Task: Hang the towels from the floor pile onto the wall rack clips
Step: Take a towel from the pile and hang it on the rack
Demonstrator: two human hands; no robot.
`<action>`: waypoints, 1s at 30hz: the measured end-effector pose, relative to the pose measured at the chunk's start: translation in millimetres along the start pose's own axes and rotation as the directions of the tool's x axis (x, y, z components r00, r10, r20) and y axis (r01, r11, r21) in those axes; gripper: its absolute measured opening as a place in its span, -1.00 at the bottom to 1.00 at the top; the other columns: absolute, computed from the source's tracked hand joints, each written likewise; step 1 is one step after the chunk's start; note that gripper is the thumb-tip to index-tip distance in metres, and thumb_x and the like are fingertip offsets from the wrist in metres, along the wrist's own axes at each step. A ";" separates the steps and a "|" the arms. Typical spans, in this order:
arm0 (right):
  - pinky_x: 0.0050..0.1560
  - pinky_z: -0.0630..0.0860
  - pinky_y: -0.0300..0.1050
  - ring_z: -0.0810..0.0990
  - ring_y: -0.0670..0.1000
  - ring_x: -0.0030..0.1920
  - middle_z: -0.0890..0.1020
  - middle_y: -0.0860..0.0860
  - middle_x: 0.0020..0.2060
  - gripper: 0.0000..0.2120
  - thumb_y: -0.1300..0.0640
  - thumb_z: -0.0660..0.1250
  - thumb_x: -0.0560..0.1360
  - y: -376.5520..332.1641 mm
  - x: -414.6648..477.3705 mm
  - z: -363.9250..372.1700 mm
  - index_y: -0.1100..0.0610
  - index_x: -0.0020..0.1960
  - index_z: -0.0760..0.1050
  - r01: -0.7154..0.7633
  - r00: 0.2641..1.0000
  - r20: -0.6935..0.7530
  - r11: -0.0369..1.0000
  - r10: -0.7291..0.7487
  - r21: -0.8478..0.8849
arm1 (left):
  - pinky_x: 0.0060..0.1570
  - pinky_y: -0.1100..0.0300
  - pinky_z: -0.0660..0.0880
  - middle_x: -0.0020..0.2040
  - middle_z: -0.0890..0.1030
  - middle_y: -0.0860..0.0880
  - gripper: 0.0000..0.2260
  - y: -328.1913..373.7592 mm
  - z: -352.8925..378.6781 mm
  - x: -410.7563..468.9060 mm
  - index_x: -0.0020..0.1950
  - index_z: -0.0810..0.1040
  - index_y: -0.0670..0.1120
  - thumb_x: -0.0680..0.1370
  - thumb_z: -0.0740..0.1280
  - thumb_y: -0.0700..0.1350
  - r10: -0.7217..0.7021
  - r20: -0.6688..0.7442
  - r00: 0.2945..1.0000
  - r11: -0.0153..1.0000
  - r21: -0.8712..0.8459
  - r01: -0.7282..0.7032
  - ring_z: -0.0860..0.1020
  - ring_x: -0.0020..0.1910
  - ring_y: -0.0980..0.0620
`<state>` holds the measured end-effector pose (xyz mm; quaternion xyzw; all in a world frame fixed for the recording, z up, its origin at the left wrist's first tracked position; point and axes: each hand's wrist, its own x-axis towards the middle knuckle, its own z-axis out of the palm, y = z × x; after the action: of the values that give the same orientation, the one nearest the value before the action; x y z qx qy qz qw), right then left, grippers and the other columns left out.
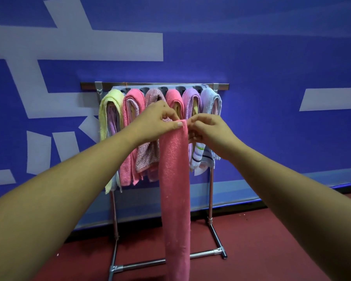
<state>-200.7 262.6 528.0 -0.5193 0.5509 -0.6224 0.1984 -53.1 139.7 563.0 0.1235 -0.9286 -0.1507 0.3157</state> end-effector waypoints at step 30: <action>-0.22 0.57 -0.24 0.55 -0.09 -0.34 0.56 0.03 -0.33 -0.84 0.33 0.39 0.54 18.0 -5.7 -10.6 0.21 -0.20 0.51 -0.102 0.995 -0.012 0.987 0.101 -0.126 | -0.23 0.19 0.52 -0.22 0.61 -0.07 -0.87 -18.2 6.6 -19.9 -0.01 0.60 -0.13 0.52 0.45 -0.10 -0.045 0.338 0.940 0.959 -0.249 0.136 0.56 -0.26 0.08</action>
<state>-213.6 266.7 511.0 -0.5004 0.6156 -0.5767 0.1949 -39.4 130.6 540.6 0.0955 -0.9324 -0.3084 0.1628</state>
